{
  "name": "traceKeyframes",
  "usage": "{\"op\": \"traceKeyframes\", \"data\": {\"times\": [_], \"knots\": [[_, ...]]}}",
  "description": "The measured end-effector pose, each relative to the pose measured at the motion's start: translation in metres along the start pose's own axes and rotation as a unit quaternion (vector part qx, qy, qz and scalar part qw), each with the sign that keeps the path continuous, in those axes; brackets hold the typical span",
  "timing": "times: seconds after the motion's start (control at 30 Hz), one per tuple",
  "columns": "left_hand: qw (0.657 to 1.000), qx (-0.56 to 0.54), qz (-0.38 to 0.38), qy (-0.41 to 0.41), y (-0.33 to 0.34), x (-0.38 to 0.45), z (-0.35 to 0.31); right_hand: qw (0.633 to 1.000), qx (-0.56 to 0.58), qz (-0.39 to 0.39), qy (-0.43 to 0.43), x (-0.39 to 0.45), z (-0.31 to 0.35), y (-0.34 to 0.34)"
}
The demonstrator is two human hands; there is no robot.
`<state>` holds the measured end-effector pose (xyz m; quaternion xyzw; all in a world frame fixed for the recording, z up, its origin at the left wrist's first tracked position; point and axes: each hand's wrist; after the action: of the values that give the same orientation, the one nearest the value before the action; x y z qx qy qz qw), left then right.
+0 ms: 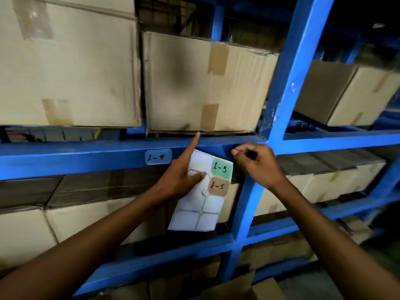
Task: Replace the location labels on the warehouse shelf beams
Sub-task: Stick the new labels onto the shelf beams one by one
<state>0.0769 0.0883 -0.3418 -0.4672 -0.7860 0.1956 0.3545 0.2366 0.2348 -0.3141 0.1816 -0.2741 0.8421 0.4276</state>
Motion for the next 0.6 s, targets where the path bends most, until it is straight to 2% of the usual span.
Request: {"op": "traceKeyframes", "data": {"times": [0.17,0.33,0.43,0.6], "knots": [[0.994,-0.096,-0.041,0.013,0.046,0.036,-0.052,0.998,-0.006,-0.056,-0.029,-0.016,-0.011,-0.073],[0.982,-0.174,-0.053,0.050,0.098,0.076,-0.104,0.993,-0.056,-0.053,-0.094,-0.009,-0.032,-0.150],[0.979,-0.172,-0.082,0.073,0.130,0.100,-0.138,0.991,-0.060,-0.051,-0.107,0.008,-0.049,-0.201],[0.981,-0.148,-0.084,0.093,0.161,0.123,-0.175,0.990,-0.068,-0.018,-0.121,0.034,-0.065,-0.250]]}}
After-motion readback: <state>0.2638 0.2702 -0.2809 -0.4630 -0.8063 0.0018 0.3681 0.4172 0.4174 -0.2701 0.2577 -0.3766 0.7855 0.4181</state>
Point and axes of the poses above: each hand's wrist, its own x-axis towards the middle knuckle, its own y-axis out of the palm, z = x × y, and after that the axes turned 12 degrees about x, right-handed
